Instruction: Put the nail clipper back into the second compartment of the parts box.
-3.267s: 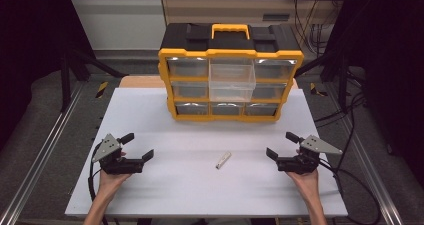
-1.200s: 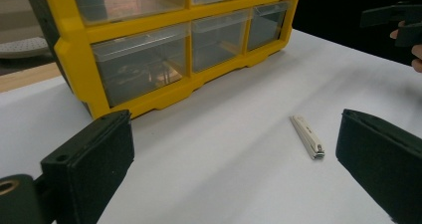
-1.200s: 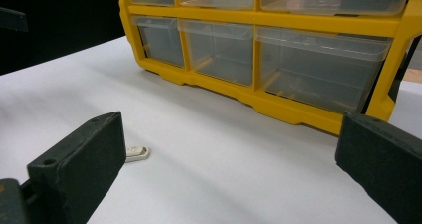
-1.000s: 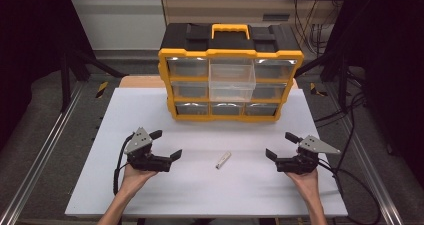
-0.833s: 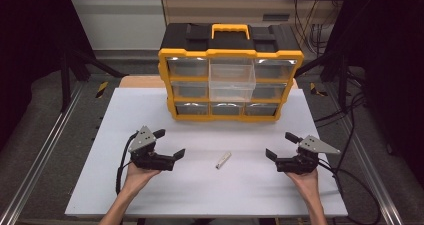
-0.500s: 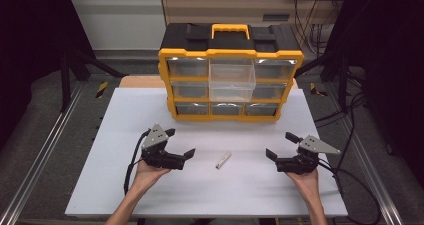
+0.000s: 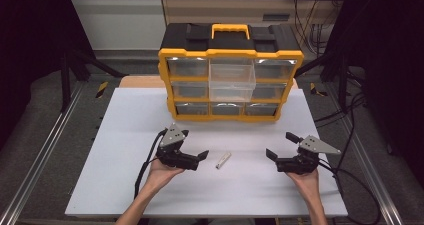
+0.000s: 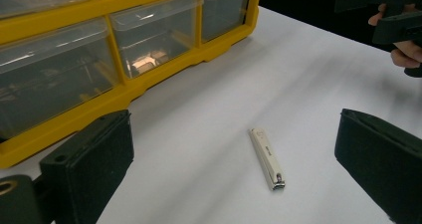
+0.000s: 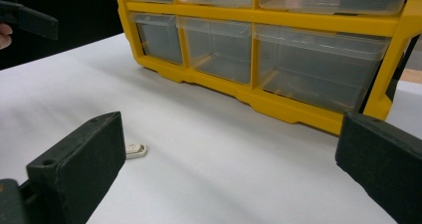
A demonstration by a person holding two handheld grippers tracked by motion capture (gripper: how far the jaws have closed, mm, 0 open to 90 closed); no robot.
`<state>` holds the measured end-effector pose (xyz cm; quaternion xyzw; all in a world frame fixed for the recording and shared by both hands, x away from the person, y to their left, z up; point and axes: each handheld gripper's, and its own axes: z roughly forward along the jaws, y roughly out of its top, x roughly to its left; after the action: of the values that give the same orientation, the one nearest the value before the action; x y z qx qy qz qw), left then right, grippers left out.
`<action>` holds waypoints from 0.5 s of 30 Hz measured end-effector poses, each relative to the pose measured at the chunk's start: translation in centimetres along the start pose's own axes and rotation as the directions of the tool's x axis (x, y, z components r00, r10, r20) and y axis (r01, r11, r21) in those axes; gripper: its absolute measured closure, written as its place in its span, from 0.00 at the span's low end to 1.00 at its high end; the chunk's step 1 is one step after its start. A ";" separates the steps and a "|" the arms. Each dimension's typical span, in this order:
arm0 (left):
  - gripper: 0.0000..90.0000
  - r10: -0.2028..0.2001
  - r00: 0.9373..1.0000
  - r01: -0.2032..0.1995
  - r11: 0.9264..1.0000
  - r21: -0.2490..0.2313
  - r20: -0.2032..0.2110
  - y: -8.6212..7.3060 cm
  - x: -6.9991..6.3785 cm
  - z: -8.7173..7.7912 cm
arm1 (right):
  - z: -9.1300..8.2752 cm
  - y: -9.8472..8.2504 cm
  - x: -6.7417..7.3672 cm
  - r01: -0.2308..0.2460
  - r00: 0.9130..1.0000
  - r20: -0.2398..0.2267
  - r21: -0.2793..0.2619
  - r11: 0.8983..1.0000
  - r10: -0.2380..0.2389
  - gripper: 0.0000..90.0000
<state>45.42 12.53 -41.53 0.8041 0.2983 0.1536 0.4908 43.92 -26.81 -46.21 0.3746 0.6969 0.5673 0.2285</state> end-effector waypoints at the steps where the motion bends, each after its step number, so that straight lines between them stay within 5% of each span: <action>1: 0.02 0.001 1.000 -0.001 1.000 0.007 0.007 0.1 -0.2 0.4 | 0.0 0.0 0.0 0.003 1.000 0.001 0.004 1.000 -0.003 0.00; 15: 0.03 0.007 1.000 -0.009 0.996 0.092 0.019 0.3 -1.4 3.1 | 0.0 0.0 0.0 -0.001 1.000 -0.001 0.006 1.000 0.001 0.00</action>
<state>46.10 9.38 -42.61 0.8284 0.2972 0.1339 0.4555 43.93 -26.85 -46.19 0.3755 0.6985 0.5654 0.2268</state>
